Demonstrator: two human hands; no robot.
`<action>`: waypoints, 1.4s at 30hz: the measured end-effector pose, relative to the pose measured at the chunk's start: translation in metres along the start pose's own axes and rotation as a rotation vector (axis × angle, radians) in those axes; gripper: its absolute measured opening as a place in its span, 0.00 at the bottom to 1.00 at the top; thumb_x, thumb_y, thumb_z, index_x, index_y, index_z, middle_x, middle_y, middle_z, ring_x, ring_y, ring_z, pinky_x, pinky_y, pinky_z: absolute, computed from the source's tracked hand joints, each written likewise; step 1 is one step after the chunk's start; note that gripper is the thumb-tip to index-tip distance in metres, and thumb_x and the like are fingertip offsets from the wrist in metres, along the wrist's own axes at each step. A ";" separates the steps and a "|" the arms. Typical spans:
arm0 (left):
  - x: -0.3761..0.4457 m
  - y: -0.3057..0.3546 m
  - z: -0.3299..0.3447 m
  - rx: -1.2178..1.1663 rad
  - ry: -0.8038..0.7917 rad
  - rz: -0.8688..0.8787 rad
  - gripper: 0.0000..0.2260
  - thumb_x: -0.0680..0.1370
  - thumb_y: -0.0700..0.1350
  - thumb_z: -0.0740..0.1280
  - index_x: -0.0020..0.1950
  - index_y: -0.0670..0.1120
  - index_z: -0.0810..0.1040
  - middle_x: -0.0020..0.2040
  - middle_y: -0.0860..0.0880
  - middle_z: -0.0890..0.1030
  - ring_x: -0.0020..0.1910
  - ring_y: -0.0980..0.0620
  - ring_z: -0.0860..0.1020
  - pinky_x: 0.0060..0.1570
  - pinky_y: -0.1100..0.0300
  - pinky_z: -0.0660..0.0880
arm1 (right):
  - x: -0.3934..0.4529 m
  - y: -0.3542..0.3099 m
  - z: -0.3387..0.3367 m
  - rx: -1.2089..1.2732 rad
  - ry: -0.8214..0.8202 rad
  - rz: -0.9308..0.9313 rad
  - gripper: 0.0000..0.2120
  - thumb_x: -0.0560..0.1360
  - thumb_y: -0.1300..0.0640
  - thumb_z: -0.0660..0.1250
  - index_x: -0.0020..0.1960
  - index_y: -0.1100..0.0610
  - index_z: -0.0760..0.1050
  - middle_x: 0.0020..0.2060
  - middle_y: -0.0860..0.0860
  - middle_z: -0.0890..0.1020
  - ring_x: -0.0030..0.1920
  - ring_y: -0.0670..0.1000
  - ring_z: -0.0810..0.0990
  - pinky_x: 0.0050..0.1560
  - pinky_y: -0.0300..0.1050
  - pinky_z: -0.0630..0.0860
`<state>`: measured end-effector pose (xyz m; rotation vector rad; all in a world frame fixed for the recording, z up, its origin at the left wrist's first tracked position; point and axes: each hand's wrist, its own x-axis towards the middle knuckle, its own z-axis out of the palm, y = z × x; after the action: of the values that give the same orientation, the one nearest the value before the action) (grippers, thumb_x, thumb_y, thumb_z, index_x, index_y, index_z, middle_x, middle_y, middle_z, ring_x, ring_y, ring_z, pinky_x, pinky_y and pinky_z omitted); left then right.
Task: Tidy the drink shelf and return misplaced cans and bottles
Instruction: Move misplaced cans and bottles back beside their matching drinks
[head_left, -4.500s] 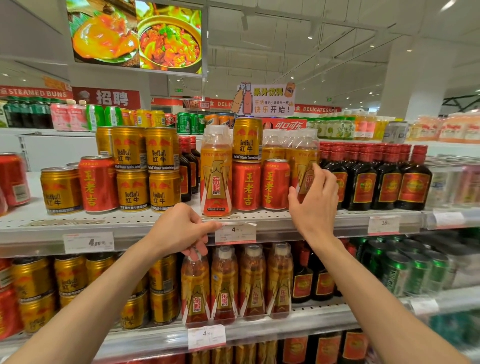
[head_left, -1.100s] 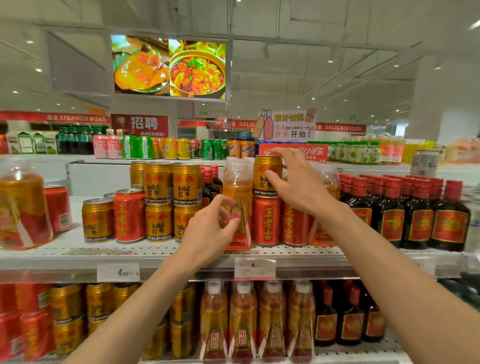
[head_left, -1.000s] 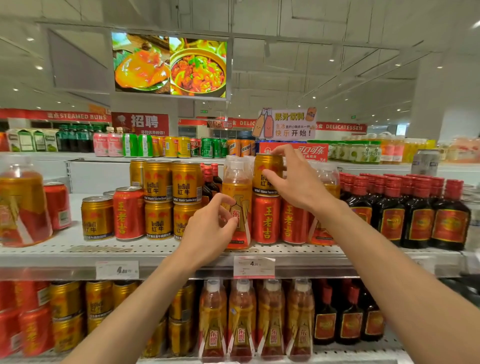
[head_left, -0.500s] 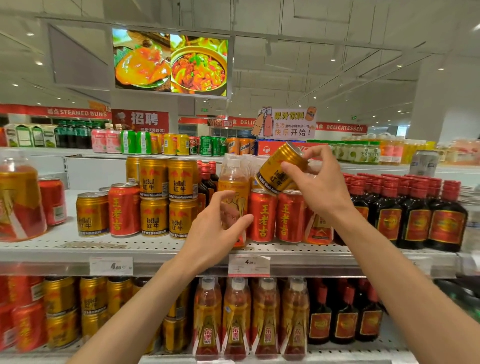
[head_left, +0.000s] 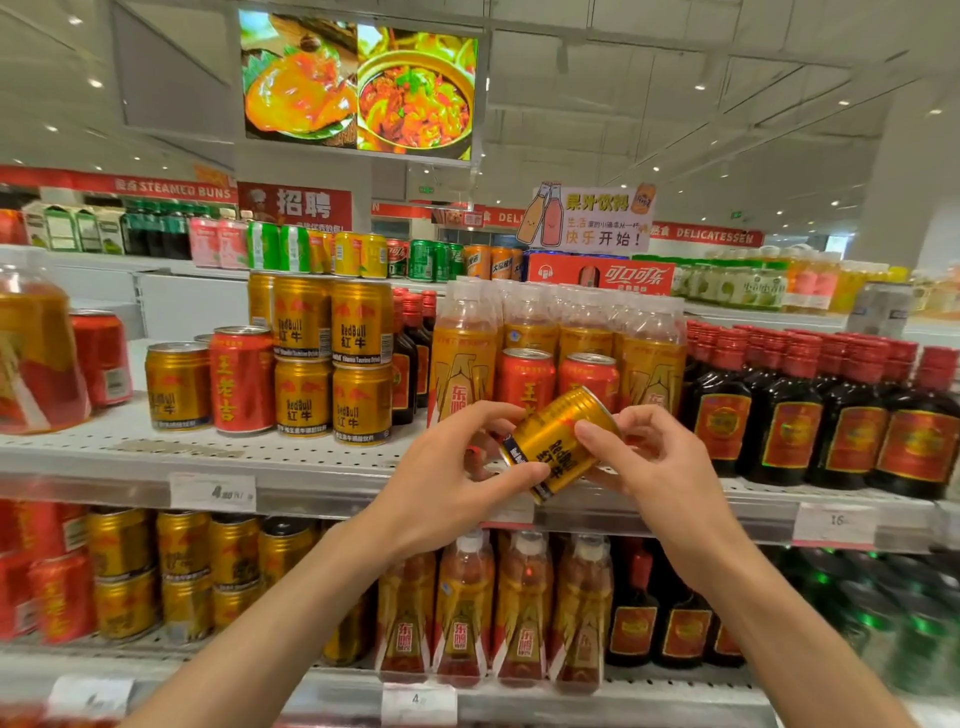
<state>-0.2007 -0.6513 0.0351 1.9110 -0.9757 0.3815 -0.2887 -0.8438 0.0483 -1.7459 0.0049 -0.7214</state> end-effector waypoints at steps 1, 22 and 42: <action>-0.003 -0.002 -0.003 0.001 0.002 0.002 0.23 0.75 0.60 0.73 0.68 0.58 0.75 0.57 0.61 0.79 0.55 0.61 0.78 0.52 0.59 0.79 | -0.001 0.000 0.004 0.002 -0.001 -0.006 0.14 0.72 0.49 0.75 0.49 0.56 0.74 0.41 0.48 0.86 0.42 0.43 0.86 0.43 0.38 0.82; -0.056 -0.118 -0.227 -0.086 -0.030 -0.037 0.22 0.75 0.55 0.75 0.67 0.58 0.73 0.51 0.68 0.77 0.49 0.75 0.77 0.45 0.78 0.73 | -0.006 -0.072 0.255 -0.096 -0.031 -0.118 0.16 0.70 0.45 0.77 0.48 0.53 0.76 0.49 0.47 0.86 0.47 0.50 0.87 0.53 0.58 0.83; -0.021 -0.169 -0.295 -0.144 0.337 -0.160 0.27 0.75 0.57 0.74 0.72 0.53 0.71 0.60 0.56 0.79 0.57 0.60 0.79 0.50 0.66 0.74 | 0.022 -0.061 0.327 -0.424 -0.046 -0.282 0.06 0.78 0.51 0.69 0.54 0.49 0.76 0.46 0.44 0.81 0.45 0.43 0.81 0.42 0.36 0.78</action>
<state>-0.0484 -0.3489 0.0761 1.7109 -0.6072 0.5057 -0.1404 -0.5461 0.0721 -2.1963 -0.1306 -0.9344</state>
